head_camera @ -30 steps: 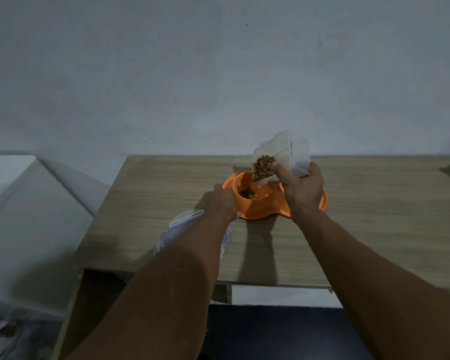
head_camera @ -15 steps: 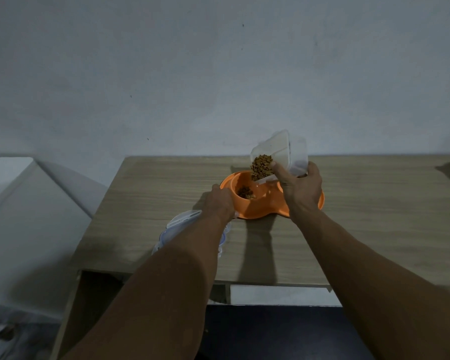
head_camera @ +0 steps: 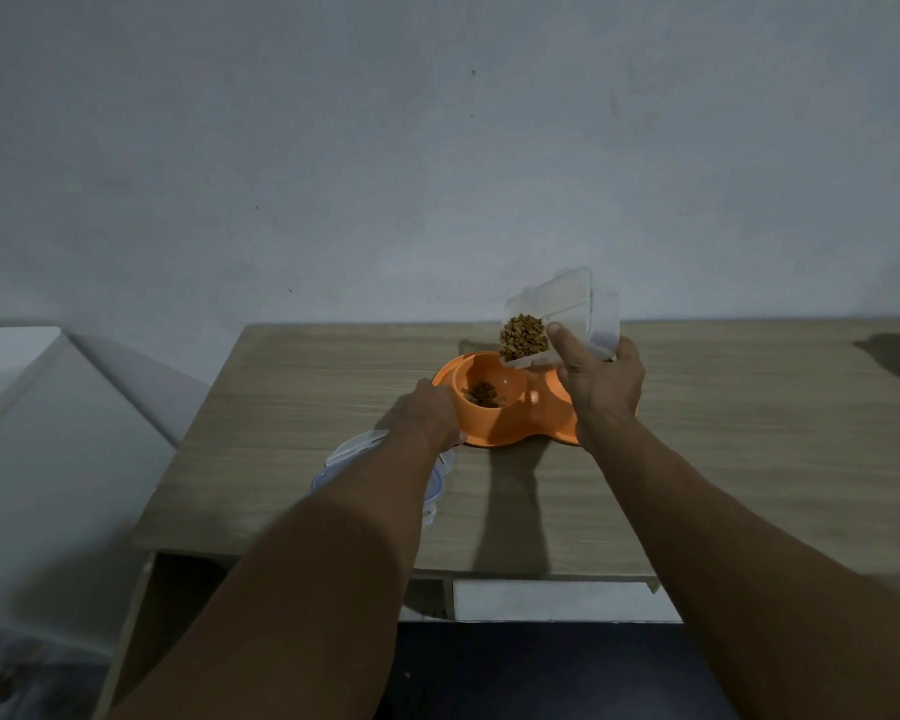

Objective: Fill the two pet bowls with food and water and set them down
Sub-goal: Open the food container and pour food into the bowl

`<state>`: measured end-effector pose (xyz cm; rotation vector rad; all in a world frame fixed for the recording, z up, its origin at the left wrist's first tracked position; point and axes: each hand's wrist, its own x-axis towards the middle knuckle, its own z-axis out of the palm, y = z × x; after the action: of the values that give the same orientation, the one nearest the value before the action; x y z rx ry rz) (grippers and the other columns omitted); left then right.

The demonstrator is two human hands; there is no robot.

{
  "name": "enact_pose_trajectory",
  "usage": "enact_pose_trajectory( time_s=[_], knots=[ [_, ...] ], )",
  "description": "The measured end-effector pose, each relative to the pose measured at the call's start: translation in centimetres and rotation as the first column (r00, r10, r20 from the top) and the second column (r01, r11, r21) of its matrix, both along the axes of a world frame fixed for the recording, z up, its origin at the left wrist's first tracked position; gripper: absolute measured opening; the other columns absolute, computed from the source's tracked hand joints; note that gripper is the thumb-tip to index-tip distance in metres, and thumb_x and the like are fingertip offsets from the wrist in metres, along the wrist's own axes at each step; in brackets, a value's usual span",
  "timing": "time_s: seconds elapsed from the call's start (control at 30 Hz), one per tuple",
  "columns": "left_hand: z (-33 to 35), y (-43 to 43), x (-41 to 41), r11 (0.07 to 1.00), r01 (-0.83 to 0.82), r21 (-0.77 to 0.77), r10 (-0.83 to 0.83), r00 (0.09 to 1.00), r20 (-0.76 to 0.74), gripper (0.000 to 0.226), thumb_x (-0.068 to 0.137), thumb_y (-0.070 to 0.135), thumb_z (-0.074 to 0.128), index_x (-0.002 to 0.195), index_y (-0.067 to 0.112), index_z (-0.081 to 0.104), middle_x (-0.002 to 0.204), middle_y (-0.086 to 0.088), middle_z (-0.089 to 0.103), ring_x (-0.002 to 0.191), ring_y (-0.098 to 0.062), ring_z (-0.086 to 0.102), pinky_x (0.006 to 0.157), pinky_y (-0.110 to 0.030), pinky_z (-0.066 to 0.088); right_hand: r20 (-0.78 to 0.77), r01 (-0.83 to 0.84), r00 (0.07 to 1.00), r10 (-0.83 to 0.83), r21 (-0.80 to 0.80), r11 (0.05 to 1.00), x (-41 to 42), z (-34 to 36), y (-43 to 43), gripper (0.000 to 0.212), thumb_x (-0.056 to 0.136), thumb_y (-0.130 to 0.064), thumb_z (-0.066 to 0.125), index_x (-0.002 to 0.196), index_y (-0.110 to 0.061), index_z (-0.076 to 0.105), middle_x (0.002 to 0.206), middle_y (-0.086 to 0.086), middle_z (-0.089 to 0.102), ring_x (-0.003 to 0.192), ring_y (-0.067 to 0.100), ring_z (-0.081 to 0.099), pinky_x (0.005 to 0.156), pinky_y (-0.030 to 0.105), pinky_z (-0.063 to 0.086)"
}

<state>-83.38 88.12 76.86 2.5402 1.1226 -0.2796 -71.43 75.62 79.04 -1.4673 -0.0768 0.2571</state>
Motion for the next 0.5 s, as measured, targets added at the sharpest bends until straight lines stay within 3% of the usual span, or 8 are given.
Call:
enact_pose_trajectory(
  time_s=[0.07,0.17,0.27,0.4,0.5],
  knots=[
    [0.40,0.29,0.03,1.000,0.021,-0.006,-0.021,1.000,-0.016,0.044,0.084,0.034,0.071,0.114,0.002,0.064,0.114,-0.015,0.062,0.105,-0.028,0.061,0.078,-0.032,0.046,0.012,-0.009,1.000,0.009,-0.005,1.000,0.12,0.01,-0.17,0.089,0.042,-0.060,0.091,0.112,-0.018,0.057,0.100,-0.004,0.069,0.095,0.021,0.069,0.089,0.039,0.057],
    [0.77,0.52,-0.01,0.998,0.068,-0.002,-0.068,0.997,-0.030,0.037,0.088,0.030,0.066,0.113,0.002,0.065,0.116,-0.016,0.065,0.109,-0.029,0.061,0.082,-0.033,0.047,0.143,-0.032,0.988,0.052,-0.138,0.990,-0.02,-0.18,-0.50,0.048,0.064,-0.039,0.089,0.097,-0.023,0.057,0.083,-0.015,0.064,0.076,0.001,0.062,0.073,0.025,0.053],
    [0.70,0.38,-0.04,0.998,0.067,-0.016,-0.067,0.997,-0.037,0.038,0.089,0.029,0.065,0.117,0.003,0.063,0.118,-0.015,0.064,0.110,-0.028,0.060,0.079,-0.030,0.045,0.158,-0.048,0.985,0.067,-0.125,0.991,-0.32,-0.20,-0.33,0.045,0.067,-0.035,0.088,0.096,-0.024,0.056,0.082,-0.016,0.062,0.073,-0.005,0.058,0.066,0.017,0.046],
    [0.55,0.31,-0.11,0.998,0.050,-0.042,-0.052,0.998,-0.035,0.040,0.089,0.028,0.066,0.121,0.003,0.061,0.120,-0.015,0.063,0.110,-0.027,0.060,0.074,-0.027,0.039,0.176,-0.054,0.982,0.073,-0.110,0.992,-0.59,-0.32,-0.14,0.042,0.067,-0.034,0.088,0.094,-0.028,0.056,0.086,-0.012,0.065,0.078,0.001,0.063,0.071,0.022,0.052],
    [0.40,0.22,-0.17,0.998,0.048,-0.045,-0.050,0.998,-0.036,0.042,0.089,0.027,0.066,0.123,0.004,0.060,0.121,-0.014,0.062,0.112,-0.027,0.059,0.075,-0.026,0.038,0.206,-0.081,0.973,0.106,-0.124,0.989,-0.66,-0.49,-0.21,0.041,0.069,-0.031,0.087,0.096,-0.023,0.057,0.085,-0.012,0.065,0.076,0.000,0.063,0.064,0.016,0.050]
  ],
)
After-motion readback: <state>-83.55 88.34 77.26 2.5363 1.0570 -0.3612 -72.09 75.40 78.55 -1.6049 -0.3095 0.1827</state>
